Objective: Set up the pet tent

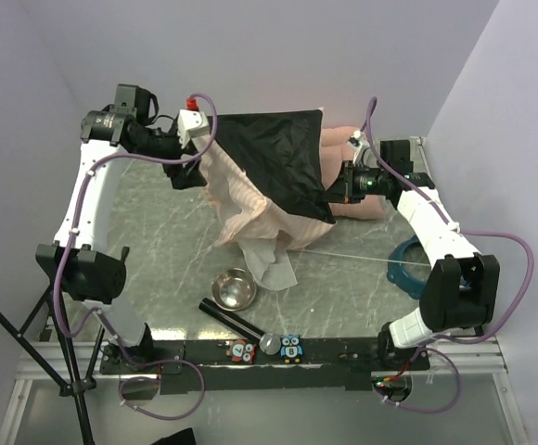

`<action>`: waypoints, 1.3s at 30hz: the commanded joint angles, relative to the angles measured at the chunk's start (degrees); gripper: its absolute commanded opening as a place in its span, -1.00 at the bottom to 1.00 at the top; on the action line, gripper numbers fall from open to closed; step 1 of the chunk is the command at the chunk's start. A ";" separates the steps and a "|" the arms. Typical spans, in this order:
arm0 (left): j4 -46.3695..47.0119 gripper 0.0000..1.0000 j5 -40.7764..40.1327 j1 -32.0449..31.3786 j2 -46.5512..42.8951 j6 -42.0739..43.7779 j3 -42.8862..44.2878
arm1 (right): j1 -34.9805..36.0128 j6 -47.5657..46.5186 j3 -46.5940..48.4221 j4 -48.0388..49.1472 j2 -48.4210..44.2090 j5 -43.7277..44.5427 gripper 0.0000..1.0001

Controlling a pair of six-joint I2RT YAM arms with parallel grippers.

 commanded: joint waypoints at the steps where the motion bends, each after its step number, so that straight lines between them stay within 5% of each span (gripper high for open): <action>1: 7.77 0.95 1.31 -3.12 -3.24 -6.64 -2.48 | -0.23 0.78 0.04 1.66 -1.63 -0.69 -1.00; 5: 14.90 0.99 -0.26 -7.68 -4.82 -12.98 -4.95 | -0.23 1.05 2.05 0.78 -1.19 -1.83 -1.00; 11: 21.66 0.99 -2.21 -19.81 -7.55 -5.18 -10.48 | 1.00 0.88 4.07 0.00 -2.07 -3.24 -1.00; 14: 31.23 0.99 -3.00 -22.63 -7.82 -11.38 -9.54 | 1.70 -0.62 4.17 -0.71 -3.47 -1.92 -1.00; 19: 23.73 0.99 -3.53 -21.33 -4.65 -9.50 2.85 | 1.70 -1.94 4.43 -1.59 -5.05 -0.95 -1.00; 26: 20.36 0.99 2.19 -4.18 -12.56 -6.58 -0.30 | 1.70 -0.18 3.99 0.60 -7.52 0.02 -1.00; 35: 27.48 0.99 -8.16 -32.45 -4.76 -16.15 4.98 | 3.55 1.57 5.83 -0.10 -8.74 -1.66 -1.00; 39: 34.67 0.99 -14.59 -39.94 -3.24 -17.73 -2.99 | 3.90 1.40 4.79 0.51 -11.11 -0.87 -1.00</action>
